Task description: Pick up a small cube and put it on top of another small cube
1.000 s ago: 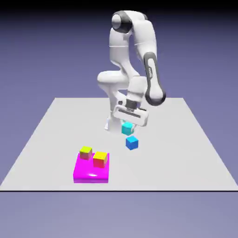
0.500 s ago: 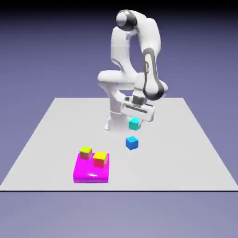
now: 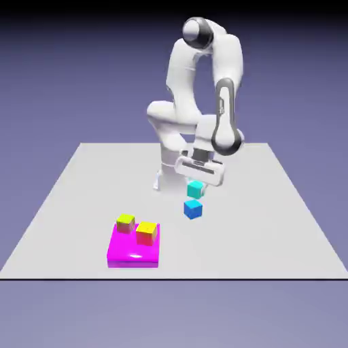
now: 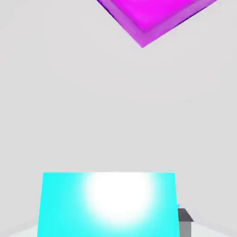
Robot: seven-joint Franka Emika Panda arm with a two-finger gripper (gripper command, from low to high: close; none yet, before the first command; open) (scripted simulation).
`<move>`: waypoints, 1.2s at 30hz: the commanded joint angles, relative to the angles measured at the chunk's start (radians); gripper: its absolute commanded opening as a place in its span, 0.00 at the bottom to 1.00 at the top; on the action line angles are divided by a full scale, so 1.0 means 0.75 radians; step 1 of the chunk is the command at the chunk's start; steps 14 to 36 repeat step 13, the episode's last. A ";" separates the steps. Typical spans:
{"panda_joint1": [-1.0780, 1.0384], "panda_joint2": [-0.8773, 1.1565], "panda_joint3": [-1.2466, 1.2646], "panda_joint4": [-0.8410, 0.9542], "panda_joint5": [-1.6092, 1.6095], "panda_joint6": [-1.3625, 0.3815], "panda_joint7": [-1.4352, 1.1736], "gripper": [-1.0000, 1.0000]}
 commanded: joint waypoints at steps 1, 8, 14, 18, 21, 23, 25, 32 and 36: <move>-0.047 -0.003 0.048 0.001 -0.004 -0.010 0.007 0.00; -0.376 -0.022 0.386 0.005 -0.032 -0.091 0.061 0.00; -0.508 -0.030 0.523 0.006 -0.043 -0.124 0.083 1.00; -0.508 -0.030 0.523 0.006 -0.043 -0.124 0.083 1.00; -0.508 -0.030 0.523 0.006 -0.043 -0.124 0.083 1.00; -0.508 -0.030 0.523 0.006 -0.043 -0.124 0.083 1.00; -0.508 -0.030 0.523 0.006 -0.043 -0.124 0.083 1.00; -0.508 -0.030 0.523 0.006 -0.043 -0.124 0.083 1.00; -0.508 -0.030 0.523 0.006 -0.043 -0.124 0.083 1.00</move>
